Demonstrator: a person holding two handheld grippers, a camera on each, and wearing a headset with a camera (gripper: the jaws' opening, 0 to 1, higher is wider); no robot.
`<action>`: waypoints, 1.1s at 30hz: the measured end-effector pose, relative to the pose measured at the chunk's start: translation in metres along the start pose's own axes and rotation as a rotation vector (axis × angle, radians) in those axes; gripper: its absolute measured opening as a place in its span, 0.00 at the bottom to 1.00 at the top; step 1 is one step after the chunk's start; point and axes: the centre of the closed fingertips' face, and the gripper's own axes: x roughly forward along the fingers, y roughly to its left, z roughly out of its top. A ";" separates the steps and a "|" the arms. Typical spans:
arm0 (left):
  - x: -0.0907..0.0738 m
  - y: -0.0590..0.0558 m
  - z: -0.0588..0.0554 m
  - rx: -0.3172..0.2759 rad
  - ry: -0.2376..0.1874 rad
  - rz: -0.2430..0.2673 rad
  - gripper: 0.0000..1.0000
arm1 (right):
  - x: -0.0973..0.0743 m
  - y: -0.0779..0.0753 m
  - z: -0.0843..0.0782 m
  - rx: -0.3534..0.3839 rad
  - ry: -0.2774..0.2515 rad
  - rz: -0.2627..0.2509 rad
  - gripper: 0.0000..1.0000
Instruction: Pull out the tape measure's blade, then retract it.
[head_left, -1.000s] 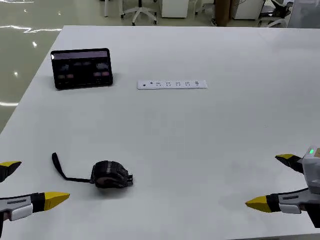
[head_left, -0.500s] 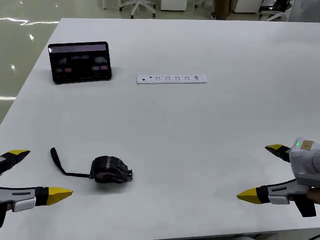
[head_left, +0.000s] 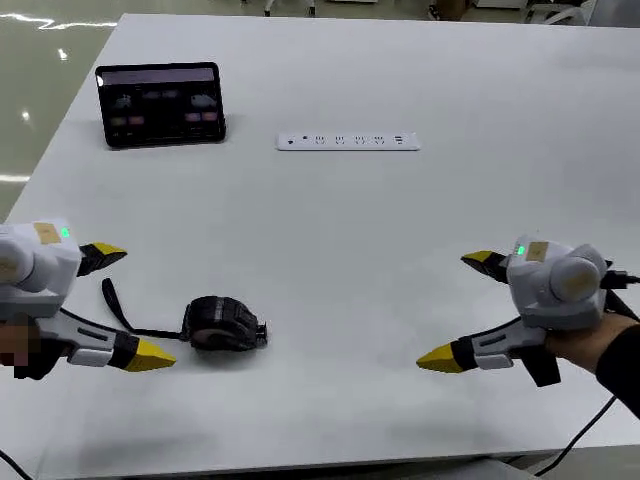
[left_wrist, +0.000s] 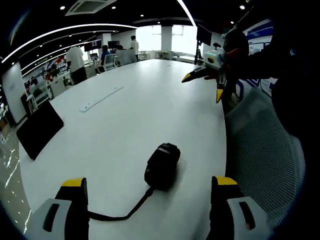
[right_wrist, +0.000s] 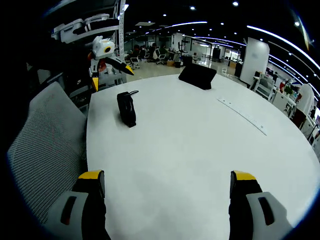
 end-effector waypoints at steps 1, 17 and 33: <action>0.004 -0.001 0.002 0.008 0.009 -0.013 0.98 | 0.004 0.003 0.002 -0.003 0.001 0.013 1.00; 0.067 -0.027 0.012 0.220 0.159 -0.163 0.75 | 0.082 0.047 0.043 -0.120 -0.009 0.183 1.00; 0.078 -0.032 -0.008 0.345 0.265 -0.214 0.31 | 0.150 0.085 0.074 -0.253 0.002 0.300 0.80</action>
